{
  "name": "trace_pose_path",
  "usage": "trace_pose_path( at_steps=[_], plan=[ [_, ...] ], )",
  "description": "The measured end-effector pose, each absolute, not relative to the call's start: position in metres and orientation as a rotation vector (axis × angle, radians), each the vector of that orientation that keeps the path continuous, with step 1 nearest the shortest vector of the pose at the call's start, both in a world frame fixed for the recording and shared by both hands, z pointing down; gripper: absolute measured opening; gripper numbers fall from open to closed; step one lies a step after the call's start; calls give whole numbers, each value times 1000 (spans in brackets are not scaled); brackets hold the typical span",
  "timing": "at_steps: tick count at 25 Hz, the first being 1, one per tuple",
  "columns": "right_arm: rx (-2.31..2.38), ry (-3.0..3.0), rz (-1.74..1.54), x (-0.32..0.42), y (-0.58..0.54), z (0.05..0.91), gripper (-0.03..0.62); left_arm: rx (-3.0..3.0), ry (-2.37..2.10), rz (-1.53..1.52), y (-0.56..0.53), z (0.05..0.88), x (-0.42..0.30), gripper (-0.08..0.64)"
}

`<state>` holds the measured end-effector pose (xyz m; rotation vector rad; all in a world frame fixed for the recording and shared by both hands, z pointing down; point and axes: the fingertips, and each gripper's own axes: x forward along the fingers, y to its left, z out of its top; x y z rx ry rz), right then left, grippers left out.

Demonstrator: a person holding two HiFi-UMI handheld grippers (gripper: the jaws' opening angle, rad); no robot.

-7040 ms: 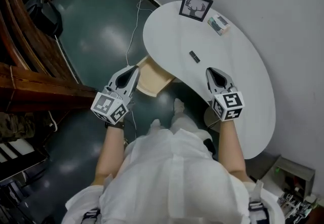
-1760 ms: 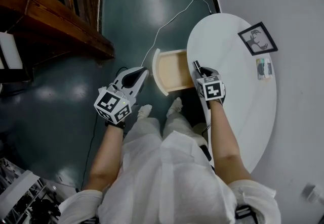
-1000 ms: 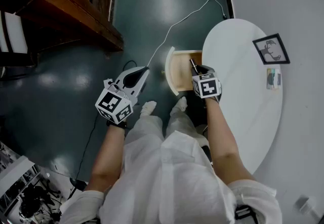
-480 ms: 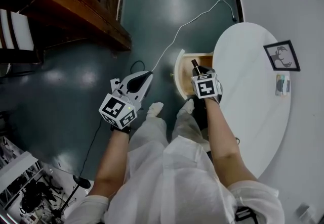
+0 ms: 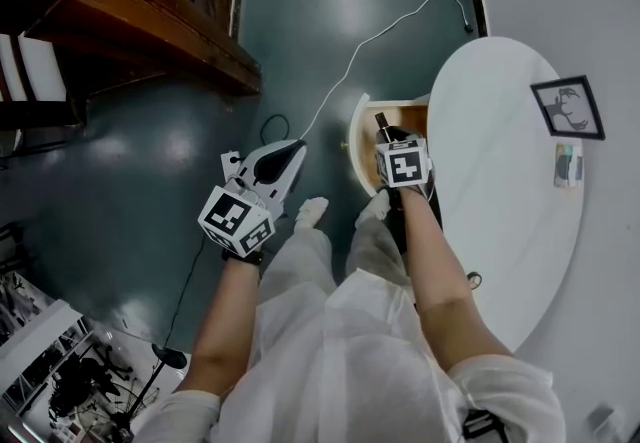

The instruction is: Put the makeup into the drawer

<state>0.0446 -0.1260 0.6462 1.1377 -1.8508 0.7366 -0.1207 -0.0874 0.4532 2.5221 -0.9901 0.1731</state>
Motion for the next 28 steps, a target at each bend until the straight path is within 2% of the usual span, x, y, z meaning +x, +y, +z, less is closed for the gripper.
trace_pose_path(
  at_steps=[7, 18, 28],
  plan=[
    [1105, -1797, 869, 49, -116, 696, 91, 2512, -990, 191, -93, 466, -121, 17],
    [1024, -1777, 904, 52, -121, 765, 91, 2494, -953, 257, -96, 500, -117, 18],
    [923, -1764, 808, 58, -130, 804, 91, 2477, -949, 282, -108, 514, -110, 17]
  ],
)
